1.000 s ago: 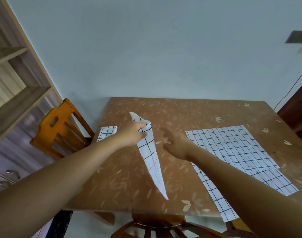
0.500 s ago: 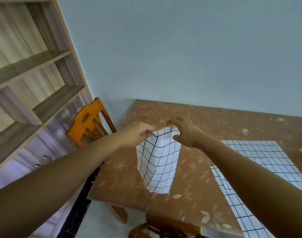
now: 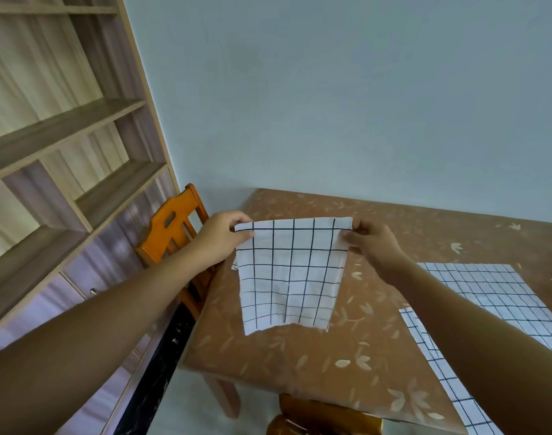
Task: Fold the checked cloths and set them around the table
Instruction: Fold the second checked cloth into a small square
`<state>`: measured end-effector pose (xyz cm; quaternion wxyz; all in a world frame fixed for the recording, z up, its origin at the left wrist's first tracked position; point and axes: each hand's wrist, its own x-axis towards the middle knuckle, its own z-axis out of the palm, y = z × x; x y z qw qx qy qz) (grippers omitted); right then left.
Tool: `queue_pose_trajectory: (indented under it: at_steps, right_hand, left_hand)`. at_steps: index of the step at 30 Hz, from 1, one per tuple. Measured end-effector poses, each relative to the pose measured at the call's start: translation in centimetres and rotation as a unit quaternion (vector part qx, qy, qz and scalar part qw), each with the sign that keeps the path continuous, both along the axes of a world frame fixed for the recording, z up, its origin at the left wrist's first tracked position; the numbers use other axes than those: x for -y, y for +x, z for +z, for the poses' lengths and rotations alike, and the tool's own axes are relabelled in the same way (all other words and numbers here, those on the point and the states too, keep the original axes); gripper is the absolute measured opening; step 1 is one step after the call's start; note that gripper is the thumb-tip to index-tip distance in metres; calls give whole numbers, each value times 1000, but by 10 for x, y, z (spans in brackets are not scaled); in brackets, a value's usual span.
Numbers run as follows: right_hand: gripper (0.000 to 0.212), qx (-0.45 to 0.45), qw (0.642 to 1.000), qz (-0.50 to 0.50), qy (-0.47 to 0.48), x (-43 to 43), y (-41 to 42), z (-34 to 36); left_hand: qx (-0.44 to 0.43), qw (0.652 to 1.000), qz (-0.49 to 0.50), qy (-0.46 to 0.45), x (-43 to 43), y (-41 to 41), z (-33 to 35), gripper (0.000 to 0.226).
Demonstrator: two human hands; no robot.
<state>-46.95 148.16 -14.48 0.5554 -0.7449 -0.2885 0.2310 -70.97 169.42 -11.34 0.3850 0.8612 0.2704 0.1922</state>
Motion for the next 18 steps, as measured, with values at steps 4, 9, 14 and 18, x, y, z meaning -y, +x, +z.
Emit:
queue_pose_trajectory:
  at_steps: [4,9,14,18]
  right_hand:
    - [10,-21,998,-23,47,-4,-18,7]
    - [11,-7,997,-48,62,-1,-42,14]
    - [16,56,995,-51,60,7,-66,27]
    - [17,162,986,-36,31,10,-87,42]
  left_hand:
    - [54,991,37,-115,-8,-14,-3,9]
    - [74,984,60,-149,-13,-23,-7,11]
    - [40,994,39,-89,-14,-30,-8,11]
    - [-3,999,-52,3,3,-22,0,34]
